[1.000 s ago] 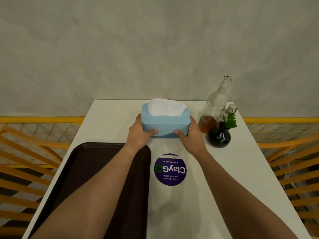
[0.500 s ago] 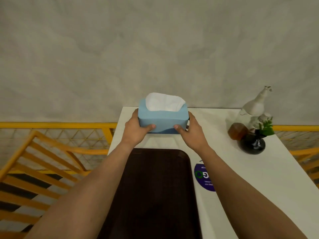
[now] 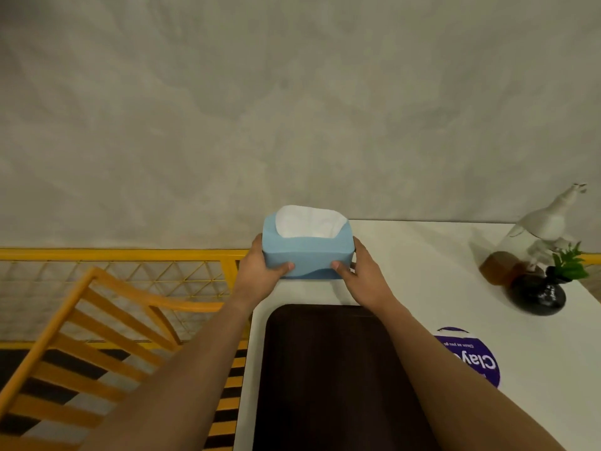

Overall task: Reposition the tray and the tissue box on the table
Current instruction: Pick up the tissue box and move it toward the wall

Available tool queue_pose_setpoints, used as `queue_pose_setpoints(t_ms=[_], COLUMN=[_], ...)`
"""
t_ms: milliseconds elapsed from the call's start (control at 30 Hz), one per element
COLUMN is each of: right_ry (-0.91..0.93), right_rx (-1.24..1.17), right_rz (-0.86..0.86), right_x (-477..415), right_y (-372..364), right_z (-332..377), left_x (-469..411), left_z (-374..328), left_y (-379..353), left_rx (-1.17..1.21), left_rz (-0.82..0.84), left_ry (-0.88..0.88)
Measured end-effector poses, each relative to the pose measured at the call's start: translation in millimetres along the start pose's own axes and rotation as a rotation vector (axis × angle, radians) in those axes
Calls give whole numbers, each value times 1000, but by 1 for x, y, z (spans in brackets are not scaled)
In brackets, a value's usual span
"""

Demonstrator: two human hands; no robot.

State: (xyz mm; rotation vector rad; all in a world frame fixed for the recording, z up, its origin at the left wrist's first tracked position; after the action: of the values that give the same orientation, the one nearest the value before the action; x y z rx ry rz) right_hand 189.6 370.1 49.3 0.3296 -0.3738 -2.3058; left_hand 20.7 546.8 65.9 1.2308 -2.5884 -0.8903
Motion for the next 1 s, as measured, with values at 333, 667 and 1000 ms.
queue_pose_setpoints(t_ms=[333,667,1000], right_ry=[-15,25,-10], right_rx=[-5,16,93], right_rz=[37,54,68], right_x=[-25,-63,-114], right_y=[-8,-20,-23], right_z=[-34,-43,-64], left_x=[-17,-54,-103], left_z=[29,48,73], left_y=[-27,-31,-40], left_rx=[34,-95,-176], left_rz=[28,53,45], left_ry=[28,41,125])
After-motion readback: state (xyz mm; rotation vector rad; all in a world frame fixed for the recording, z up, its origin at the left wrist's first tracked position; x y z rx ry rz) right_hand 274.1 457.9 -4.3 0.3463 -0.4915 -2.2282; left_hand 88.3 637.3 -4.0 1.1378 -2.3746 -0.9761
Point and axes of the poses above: each hand's wrist, its own x-axis away from the middle knuckle, its own y-axis out of the back of the hand, z = x × y, the point moved 8 cm from there along -x, towards the middle knuckle, and after that the axes turned 8 degrees about -x, right-handed, at the moved point
